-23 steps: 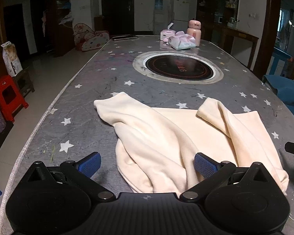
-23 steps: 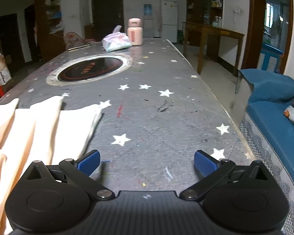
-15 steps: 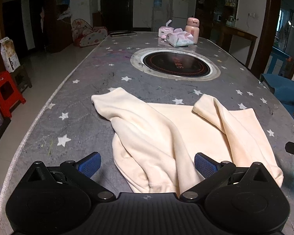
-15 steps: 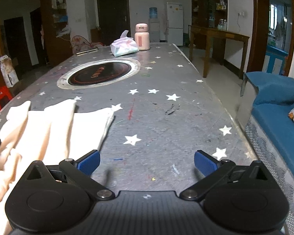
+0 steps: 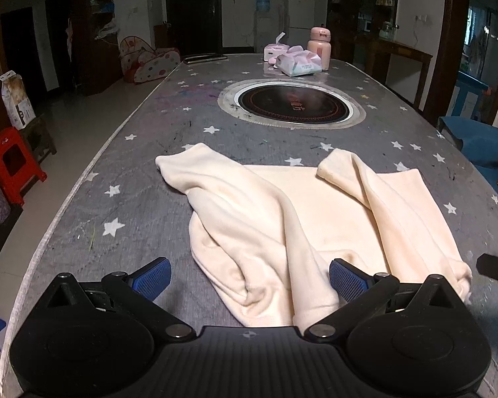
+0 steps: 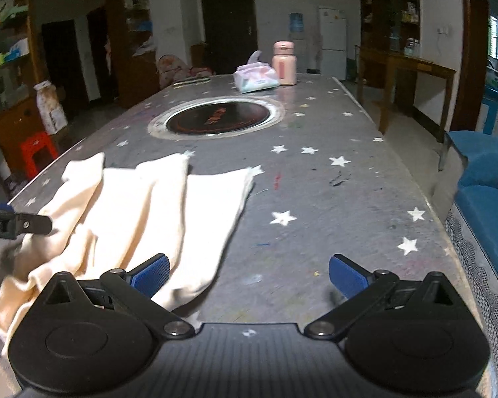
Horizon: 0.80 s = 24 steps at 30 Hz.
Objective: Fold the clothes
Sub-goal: 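Move both tools toward the crumpled cream sweatshirt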
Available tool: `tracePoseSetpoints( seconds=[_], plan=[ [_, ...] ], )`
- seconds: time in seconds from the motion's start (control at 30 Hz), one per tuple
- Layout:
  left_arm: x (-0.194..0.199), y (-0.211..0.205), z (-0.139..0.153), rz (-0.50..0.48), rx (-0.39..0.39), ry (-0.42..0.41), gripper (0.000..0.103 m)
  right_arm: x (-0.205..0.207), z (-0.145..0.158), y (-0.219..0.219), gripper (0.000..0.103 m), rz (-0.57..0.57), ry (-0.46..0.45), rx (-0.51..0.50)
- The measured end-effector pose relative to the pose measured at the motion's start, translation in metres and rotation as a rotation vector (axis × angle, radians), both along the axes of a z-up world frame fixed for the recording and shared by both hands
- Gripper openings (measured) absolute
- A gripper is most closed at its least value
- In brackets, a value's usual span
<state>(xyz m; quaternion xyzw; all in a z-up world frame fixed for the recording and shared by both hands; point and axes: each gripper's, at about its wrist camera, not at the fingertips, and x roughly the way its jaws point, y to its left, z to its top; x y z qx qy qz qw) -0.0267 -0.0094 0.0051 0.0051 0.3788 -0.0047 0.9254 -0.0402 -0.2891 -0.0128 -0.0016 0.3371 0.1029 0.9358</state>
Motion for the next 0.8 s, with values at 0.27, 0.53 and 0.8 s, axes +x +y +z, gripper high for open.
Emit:
tracePoseSetpoints(
  seconds=[0.27,0.53,0.8],
  plan=[
    [-0.009,-0.003,0.000,-0.001,0.001,0.004,0.103,-0.012,0.000,0.012,0.103,0.051,0.001,-0.020],
    [-0.014,-0.007,0.001,-0.011,0.004,0.004,0.103,-0.022,0.007,0.018,0.103,0.082,-0.018,-0.016],
    [-0.014,-0.010,-0.001,-0.018,0.009,0.016,0.103,-0.025,0.011,0.024,0.103,0.098,-0.019,-0.014]
  ],
)
